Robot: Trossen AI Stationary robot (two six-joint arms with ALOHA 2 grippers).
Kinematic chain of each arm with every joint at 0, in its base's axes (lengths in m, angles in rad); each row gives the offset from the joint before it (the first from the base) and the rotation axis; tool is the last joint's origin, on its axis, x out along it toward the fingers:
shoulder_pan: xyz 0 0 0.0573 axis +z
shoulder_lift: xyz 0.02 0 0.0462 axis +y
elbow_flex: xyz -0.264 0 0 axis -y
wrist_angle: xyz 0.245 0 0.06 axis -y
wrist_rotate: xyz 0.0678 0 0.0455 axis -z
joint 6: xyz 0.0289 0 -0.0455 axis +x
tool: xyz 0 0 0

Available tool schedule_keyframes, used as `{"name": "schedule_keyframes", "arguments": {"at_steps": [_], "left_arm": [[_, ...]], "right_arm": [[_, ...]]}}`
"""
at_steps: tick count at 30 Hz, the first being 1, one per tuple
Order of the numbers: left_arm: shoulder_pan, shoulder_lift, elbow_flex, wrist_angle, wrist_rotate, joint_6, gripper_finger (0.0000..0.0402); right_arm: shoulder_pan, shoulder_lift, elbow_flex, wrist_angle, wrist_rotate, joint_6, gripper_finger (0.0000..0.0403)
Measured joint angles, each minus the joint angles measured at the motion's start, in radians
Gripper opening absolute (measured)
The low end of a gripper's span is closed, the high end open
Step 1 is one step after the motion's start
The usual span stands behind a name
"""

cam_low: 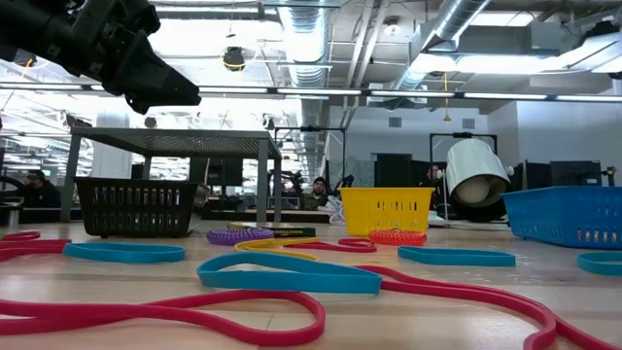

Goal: Pick & Place Office Desk Supplies
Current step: Put the yellow crayon box into the yellow bin

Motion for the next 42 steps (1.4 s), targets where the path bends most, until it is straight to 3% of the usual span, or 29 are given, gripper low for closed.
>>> {"name": "schedule_keyframes", "arguments": {"at_steps": [7,9,27,31,42], "left_arm": [[0.0,0.0,0.0,0.0,0.0,0.0,0.0123],[0.0,0.0,0.0,0.0,0.0,0.0,0.0123],[0.0,0.0,0.0,0.0,0.0,0.0,0.0123],[0.0,0.0,0.0,0.0,0.0,0.0,0.0123],[0.0,0.0,0.0,0.0,0.0,-0.001,0.0123]], "right_arm": [[0.003,0.001,-0.001,-0.002,0.041,-0.01,0.002],[0.002,0.002,-0.001,0.006,0.045,-0.032,0.0007],[-0.005,-0.002,-0.004,0.073,0.089,-0.06,0.0],[-0.014,-0.026,-0.009,0.048,0.151,-0.072,0.0],[-0.036,-0.136,-0.007,-0.003,0.196,-0.139,0.0001]]}}
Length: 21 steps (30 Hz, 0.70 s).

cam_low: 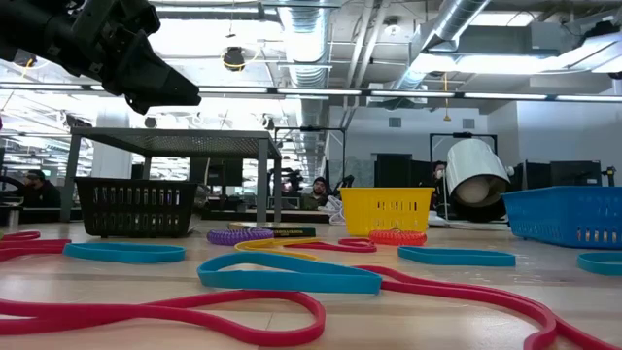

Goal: Pick & Place Office Desk Supplies
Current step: Put the yellow crayon box into the yellow bin

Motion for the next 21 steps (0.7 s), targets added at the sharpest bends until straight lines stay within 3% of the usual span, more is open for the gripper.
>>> {"name": "schedule_keyframes", "arguments": {"at_steps": [14,17,21], "left_arm": [[0.0,0.0,0.0,0.0,0.001,0.0,0.0123],[0.0,0.0,0.0,0.0,0.016,0.0,0.0123],[0.0,0.0,0.0,0.001,0.018,0.0,0.0123]], "right_arm": [[-0.034,-0.008,0.002,0.076,0.021,-0.092,0.0011],[-0.049,-0.008,0.003,0.107,0.02,-0.131,0.0047],[-0.056,-0.008,0.003,0.122,0.019,-0.156,0.0129]]}}
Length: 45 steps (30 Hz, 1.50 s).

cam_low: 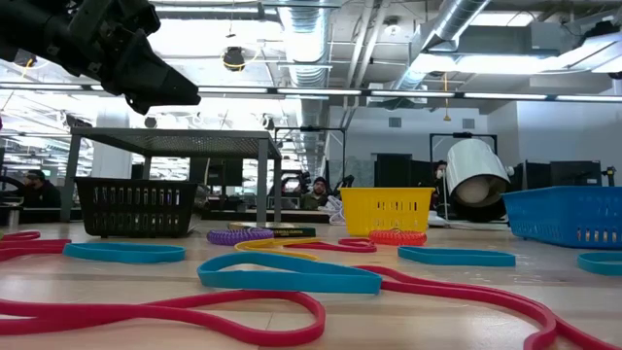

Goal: Pick & Place Office Desk Supplies
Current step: Put the yellow crayon box into the yellow bin

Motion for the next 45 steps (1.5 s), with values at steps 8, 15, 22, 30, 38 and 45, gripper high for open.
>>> {"name": "schedule_keyframes", "arguments": {"at_steps": [8,15,22,30,38,45], "left_arm": [[0.0,0.0,0.0,0.0,0.001,0.0,0.0123],[0.0,0.0,0.0,0.0,0.004,0.0,0.0123],[0.0,0.002,0.0,0.039,0.016,0.0,0.0123],[0.0,0.002,0.0,0.048,0.045,0.0,0.0123],[0.0,0.003,0.0,0.048,0.046,0.0,0.0123],[0.0,0.003,0.0,0.048,0.048,0.0,0.0123]], "right_arm": [[0.0,0.0,0.0,-0.021,0.002,0.033,0.0286],[-0.027,0.0,0.0,-0.023,0.002,0.034,0.0316],[-0.031,0.0,0.0,-0.004,-0.034,0.044,0.0317],[-0.057,0.005,0.001,-0.013,-0.164,0.118,0.0318],[-0.09,0.071,0.002,0.021,-0.273,0.135,0.0318],[-0.123,0.077,0.003,0.056,-0.293,0.093,0.0318]]}}
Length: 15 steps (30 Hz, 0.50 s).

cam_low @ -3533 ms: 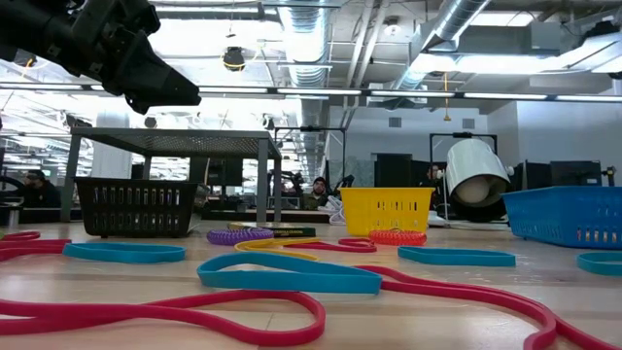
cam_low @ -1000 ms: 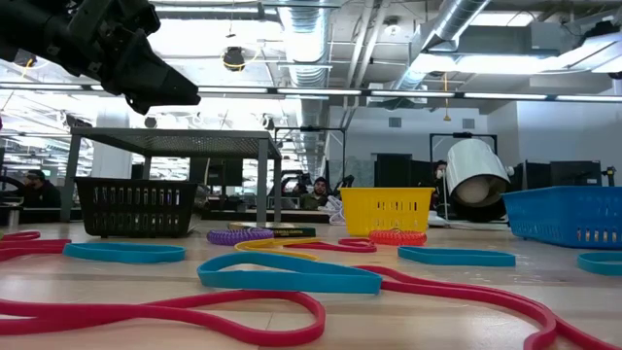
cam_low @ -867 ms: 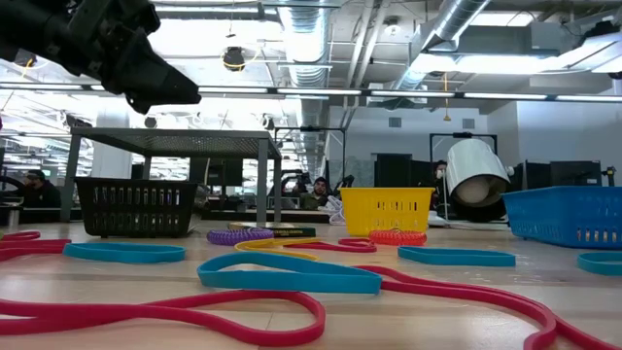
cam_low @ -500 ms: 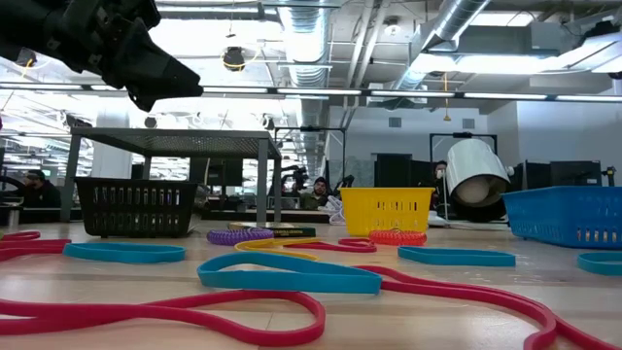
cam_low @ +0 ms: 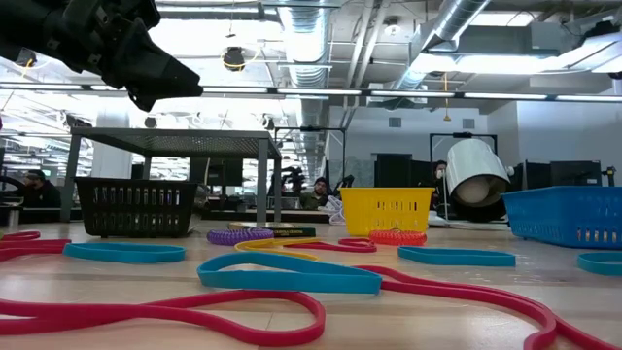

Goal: Pick & Place Office Desk Supplies
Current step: Put the yellow crayon box into the yellow bin

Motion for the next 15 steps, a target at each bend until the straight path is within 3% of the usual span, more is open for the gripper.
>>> {"name": "schedule_keyframes", "arguments": {"at_steps": [5,15], "left_arm": [[0.0,0.0,0.0,0.0,0.0,0.0,0.0123],[0.0,0.0,0.0,0.0,0.0,0.0,0.0123]], "right_arm": [[-0.004,0.0,0.0,-0.041,-0.052,-0.04,0.0318],[-0.015,0.001,0.0,-0.082,-0.049,-0.044,0.0318]]}}
